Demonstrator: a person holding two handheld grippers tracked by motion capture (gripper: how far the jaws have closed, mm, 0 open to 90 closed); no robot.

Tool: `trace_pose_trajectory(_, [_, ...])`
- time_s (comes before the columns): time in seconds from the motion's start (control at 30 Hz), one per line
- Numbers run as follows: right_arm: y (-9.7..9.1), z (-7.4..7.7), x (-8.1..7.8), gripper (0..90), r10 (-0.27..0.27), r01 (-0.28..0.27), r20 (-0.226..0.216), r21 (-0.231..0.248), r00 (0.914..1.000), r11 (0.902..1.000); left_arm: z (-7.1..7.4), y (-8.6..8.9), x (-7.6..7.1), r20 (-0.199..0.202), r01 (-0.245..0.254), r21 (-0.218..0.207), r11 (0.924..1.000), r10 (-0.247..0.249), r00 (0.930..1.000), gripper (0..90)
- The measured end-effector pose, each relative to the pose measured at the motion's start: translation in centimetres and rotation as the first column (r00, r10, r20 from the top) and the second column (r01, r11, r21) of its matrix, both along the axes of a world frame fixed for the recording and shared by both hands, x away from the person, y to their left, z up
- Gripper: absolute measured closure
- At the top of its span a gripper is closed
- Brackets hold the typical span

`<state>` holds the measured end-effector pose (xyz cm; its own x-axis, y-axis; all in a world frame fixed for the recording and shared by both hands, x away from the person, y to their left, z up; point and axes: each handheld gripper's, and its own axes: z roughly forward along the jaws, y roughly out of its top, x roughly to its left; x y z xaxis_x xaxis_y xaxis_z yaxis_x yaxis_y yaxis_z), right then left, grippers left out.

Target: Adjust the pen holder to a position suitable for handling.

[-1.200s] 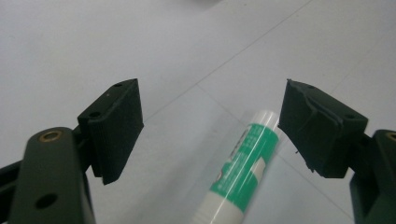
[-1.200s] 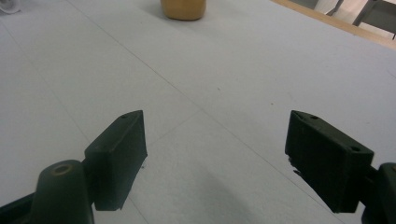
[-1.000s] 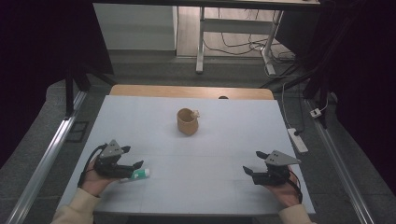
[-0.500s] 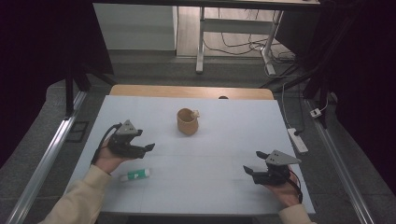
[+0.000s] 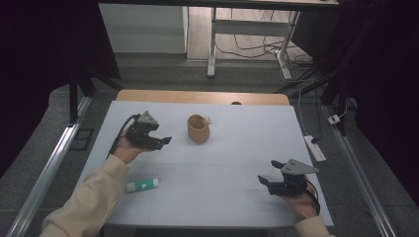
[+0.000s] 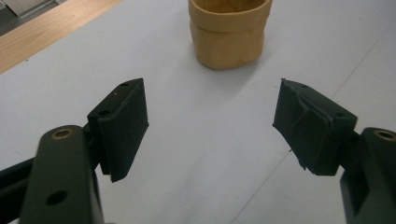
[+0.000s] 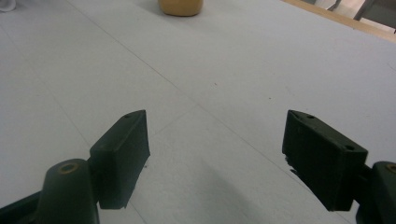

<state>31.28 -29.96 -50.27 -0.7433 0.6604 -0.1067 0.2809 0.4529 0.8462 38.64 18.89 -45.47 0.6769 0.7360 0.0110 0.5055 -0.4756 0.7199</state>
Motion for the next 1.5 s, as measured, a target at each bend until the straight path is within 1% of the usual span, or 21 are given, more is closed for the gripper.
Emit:
trace_pose_trajectory(0.17, [0.1,0.0,0.0,22.5,0.0,0.0,-0.002,-0.004,1.0,1.0,0.0,-0.1,1.0,-0.008,-0.011,0.004,0.9999,0.011,0.9999,27.0])
trace_pose_trajectory(0.23, [0.1,0.0,0.0,22.5,0.002,-0.002,-0.002,-0.005,1.0,1.0,-0.1,-0.2,1.5,-0.013,-0.009,0.001,1.0,0.009,0.9999,27.9])
trace_pose_trajectory(0.33, [0.1,-0.1,0.0,22.6,-0.003,0.003,-0.001,-0.011,1.0,0.9999,-0.2,-0.4,2.2,-0.017,-0.01,0.007,0.9999,0.01,0.9998,29.2])
trace_pose_trajectory(0.47, [0.1,-0.1,0.0,22.6,0.0,0.0,-0.005,-0.009,1.0,1.0,-0.2,-0.7,3.2,-0.018,-0.014,-0.004,0.9999,0.014,0.9997,31.2])
trace_pose_trajectory(0.57, [0.1,-0.1,0.0,22.6,-0.002,0.002,-0.005,-0.01,1.0,0.9999,-0.2,-1.0,3.9,-0.012,-0.015,-0.002,0.9999,0.015,0.9998,32.6])
trace_pose_trajectory(0.7, [0.0,-0.1,0.0,22.7,0.0,0.0,-0.006,-0.008,1.0,1.0,-0.3,-1.4,4.6,-0.007,-0.016,0.001,0.9999,0.016,0.9998,35.6])
trace_pose_trajectory(0.73, [0.0,-0.1,0.0,22.7,0.001,-0.001,-0.005,-0.008,1.0,1.0,-0.4,-1.6,4.7,-0.004,-0.016,0.003,0.9999,0.016,0.9999,38.8])
trace_pose_trajectory(0.87, [0.0,-0.2,0.1,22.7,0.001,-0.001,-0.007,-0.01,1.0,1.0,-0.6,-2.1,5.2,0.002,-0.015,0.028,0.9995,0.015,0.9999,41.4])
trace_pose_trajectory(0.9, [0.0,-0.2,0.1,22.7,0.002,-0.002,-0.006,-0.013,1.0,0.9999,-0.7,-2.2,5.3,0.004,-0.014,0.031,0.9994,0.014,0.9999,43.8])
trace_pose_trajectory(1.0, [0.0,-0.2,0.1,22.7,0.004,-0.004,-0.004,-0.013,1.0,0.9999,-0.8,-2.6,5.6,0.006,-0.012,0.03,0.9995,0.012,0.9999,46.1])
trace_pose_trajectory(1.1, [0.0,-0.2,0.1,22.7,0.003,-0.003,-0.007,-0.013,1.0,0.9999,-0.8,-2.8,6.0,0.01,-0.01,0.027,0.9996,0.009,0.9999,51.4])
trace_pose_trajectory(1.13, [0.0,-0.2,0.1,22.7,0.004,-0.004,-0.007,-0.013,1.0,0.9999,-1.0,-3.0,6.3,0.012,-0.01,0.026,0.9996,0.01,0.9999,53.4])
trace_pose_trajectory(1.17, [0.0,-0.3,0.1,22.7,0.004,-0.004,-0.008,-0.014,1.0,0.9999,-1.0,-3.0,6.3,0.012,-0.01,0.026,0.9996,0.01,0.9999,55.5])
trace_pose_trajectory(1.2, [0.0,-0.3,0.1,22.7,0.004,-0.004,-0.008,-0.014,1.0,0.9999,-1.1,-3.1,6.5,0.013,-0.012,0.023,0.9997,0.011,0.9998,55.5])
trace_pose_trajectory(1.23, [0.0,-0.3,0.2,22.7,0.002,-0.002,-0.009,-0.018,1.0,0.9998,-1.1,-3.2,6.7,0.012,-0.01,0.024,0.9997,0.009,0.9999,59.8])
trace_pose_trajectory(1.27, [0.0,-0.3,0.2,22.7,0.002,-0.002,-0.009,-0.018,1.0,0.9998,-1.2,-3.3,6.8,0.013,-0.007,0.028,0.9996,0.007,0.9999,59.8])
trace_pose_trajectory(1.3, [0.0,-0.3,0.2,22.7,0.004,-0.004,-0.008,-0.02,1.0,0.9998,-1.3,-3.4,6.9,0.013,-0.004,0.034,0.9994,0.003,0.9999,63.9])
trace_pose_trajectory(1.4, [0.0,-0.3,0.2,22.7,0.003,-0.003,-0.009,-0.015,1.0,0.9999,-1.5,-3.6,7.2,0.015,0.003,0.052,0.9986,-0.004,0.9999,71.0])
trace_pose_trajectory(1.5, [0.0,-0.4,0.2,22.9,0.003,-0.003,-0.009,-0.012,1.0,0.9999,-1.5,-3.7,7.5,0.015,0.004,0.061,0.9981,-0.005,0.9999,79.4])
